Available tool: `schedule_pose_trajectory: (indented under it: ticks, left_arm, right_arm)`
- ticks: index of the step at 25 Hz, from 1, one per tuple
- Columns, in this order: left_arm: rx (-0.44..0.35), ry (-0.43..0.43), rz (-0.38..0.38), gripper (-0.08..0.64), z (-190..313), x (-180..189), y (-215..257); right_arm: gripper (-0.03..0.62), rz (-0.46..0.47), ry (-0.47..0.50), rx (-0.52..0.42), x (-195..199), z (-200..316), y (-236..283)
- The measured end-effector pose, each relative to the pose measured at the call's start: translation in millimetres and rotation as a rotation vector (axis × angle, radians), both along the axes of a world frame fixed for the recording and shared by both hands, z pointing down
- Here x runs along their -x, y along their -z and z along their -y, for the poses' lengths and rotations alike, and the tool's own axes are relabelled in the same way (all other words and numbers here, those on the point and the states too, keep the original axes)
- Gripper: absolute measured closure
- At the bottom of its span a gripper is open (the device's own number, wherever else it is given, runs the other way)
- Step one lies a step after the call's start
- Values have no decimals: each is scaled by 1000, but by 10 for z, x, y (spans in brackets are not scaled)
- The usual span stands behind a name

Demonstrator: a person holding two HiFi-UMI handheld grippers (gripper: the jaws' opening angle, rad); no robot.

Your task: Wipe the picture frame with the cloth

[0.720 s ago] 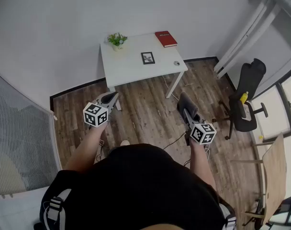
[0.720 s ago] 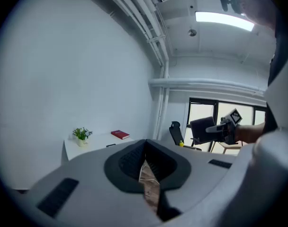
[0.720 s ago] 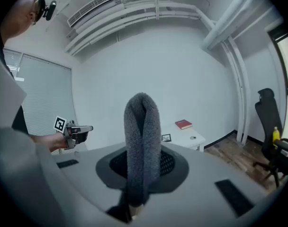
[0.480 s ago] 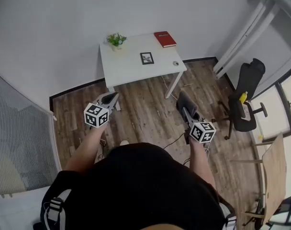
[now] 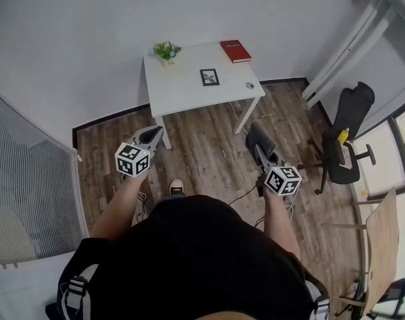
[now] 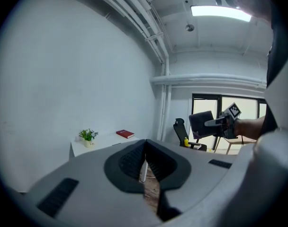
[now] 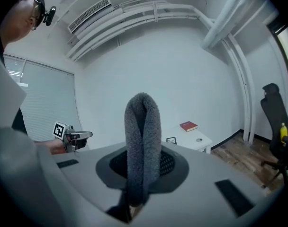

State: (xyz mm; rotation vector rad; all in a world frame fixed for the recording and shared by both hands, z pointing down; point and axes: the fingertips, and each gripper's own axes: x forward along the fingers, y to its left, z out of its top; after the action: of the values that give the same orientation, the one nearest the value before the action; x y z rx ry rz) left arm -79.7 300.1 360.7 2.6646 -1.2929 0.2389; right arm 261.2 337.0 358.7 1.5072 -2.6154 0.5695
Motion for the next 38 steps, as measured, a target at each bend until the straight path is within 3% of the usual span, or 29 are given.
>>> schedule_pose_trajectory:
  ticks: [12,21,38]
  left_arm:
    - [49,2,-2,549,371,165,-306]
    - [91,-77,27,549,982,61,-587]
    - [108,-209,43,549,2190,-156,-717]
  right_arm:
    - [548,-23,-5,61,155,359,-245]
    - [548,-72,17,101,457,814,-451]
    - [548,-202,-63,114,448,1746,-465]
